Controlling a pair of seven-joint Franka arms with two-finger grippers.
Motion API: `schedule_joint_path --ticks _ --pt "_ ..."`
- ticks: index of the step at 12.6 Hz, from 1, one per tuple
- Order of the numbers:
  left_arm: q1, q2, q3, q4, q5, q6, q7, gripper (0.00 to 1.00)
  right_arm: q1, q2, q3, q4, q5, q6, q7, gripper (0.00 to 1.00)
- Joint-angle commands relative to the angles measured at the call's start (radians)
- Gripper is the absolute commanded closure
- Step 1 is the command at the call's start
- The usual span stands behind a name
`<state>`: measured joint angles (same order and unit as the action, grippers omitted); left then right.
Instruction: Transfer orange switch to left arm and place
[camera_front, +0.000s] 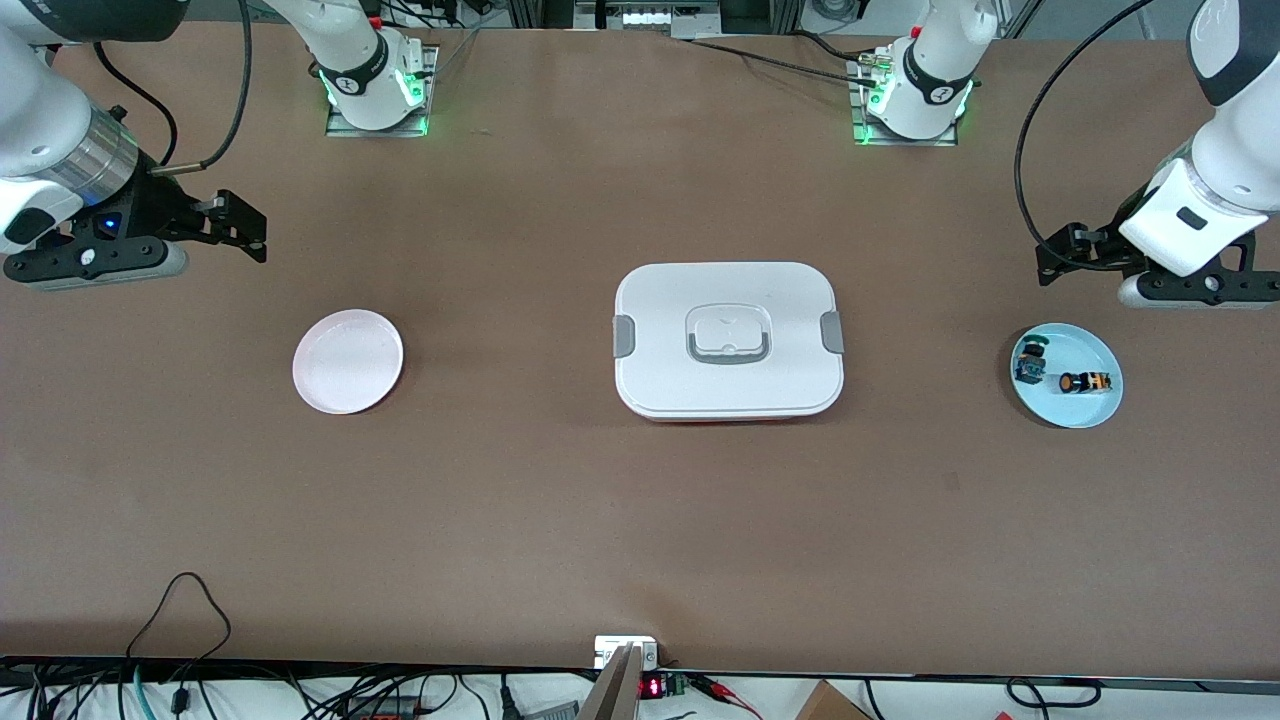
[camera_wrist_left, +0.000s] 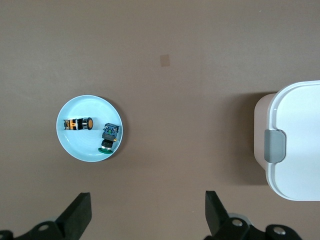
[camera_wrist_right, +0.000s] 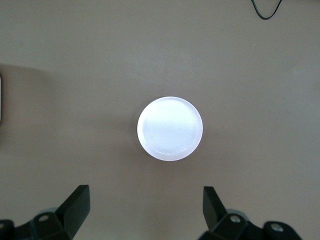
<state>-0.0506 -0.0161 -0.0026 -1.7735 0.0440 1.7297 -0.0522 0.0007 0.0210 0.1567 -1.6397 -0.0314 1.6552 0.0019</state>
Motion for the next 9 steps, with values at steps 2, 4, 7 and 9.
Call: schedule_joint_path --ticks 2,4,7,9 --pt "0.018 0.007 -0.019 0.016 0.007 0.002 0.018 0.0 -0.004 -0.009 0.003 0.006 0.016 -0.017 -0.003 0.0" --pt "0.018 0.01 -0.019 0.023 0.007 0.002 0.017 0.0 -0.004 -0.009 0.003 0.006 0.016 -0.015 -0.003 0.0" --pt "0.017 0.01 -0.019 0.023 0.007 -0.002 0.017 0.0 -0.004 -0.009 0.003 0.006 0.016 -0.015 -0.003 0.0" --pt "0.017 0.01 -0.019 0.025 0.007 -0.001 0.015 0.0 -0.004 -0.009 0.003 0.006 0.016 -0.014 -0.003 0.0"
